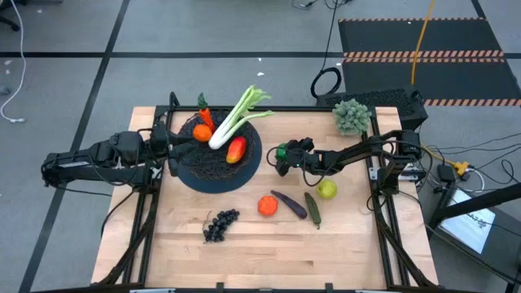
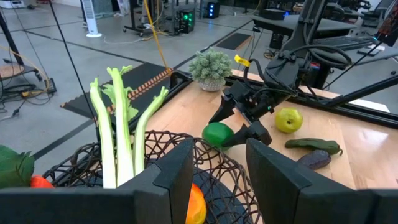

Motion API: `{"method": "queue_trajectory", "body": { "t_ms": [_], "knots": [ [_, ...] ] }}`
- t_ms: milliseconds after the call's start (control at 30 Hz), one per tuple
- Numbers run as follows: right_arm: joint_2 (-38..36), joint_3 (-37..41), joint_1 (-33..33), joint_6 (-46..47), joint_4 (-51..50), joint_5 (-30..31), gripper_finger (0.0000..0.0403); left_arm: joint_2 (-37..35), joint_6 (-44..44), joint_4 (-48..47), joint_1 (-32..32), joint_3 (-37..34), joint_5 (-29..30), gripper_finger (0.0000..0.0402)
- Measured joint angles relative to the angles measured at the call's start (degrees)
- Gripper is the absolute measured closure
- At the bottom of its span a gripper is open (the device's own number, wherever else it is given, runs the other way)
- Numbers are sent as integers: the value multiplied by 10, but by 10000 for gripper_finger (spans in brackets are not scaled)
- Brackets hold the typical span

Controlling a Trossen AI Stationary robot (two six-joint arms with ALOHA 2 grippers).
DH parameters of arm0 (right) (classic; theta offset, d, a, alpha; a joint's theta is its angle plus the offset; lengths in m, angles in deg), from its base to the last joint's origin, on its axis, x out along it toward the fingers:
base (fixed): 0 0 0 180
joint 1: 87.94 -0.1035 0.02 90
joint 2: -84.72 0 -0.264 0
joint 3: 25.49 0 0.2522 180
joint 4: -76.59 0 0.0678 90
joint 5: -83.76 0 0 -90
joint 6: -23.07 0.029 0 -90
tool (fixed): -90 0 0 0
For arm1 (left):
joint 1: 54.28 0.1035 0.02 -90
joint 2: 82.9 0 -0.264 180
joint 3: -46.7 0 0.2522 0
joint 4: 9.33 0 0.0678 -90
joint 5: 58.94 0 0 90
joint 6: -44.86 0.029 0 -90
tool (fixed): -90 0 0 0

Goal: Build produce basket
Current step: Put the green lime into the black basket

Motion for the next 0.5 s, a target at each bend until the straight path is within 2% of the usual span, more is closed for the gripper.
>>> {"method": "queue_trajectory", "body": {
  "t_ms": [500],
  "knots": [
    [-2, 0, 0, -1, 8, -46, 27, 0, 0, 3, 0, 0, 0, 254]
  ]
}}
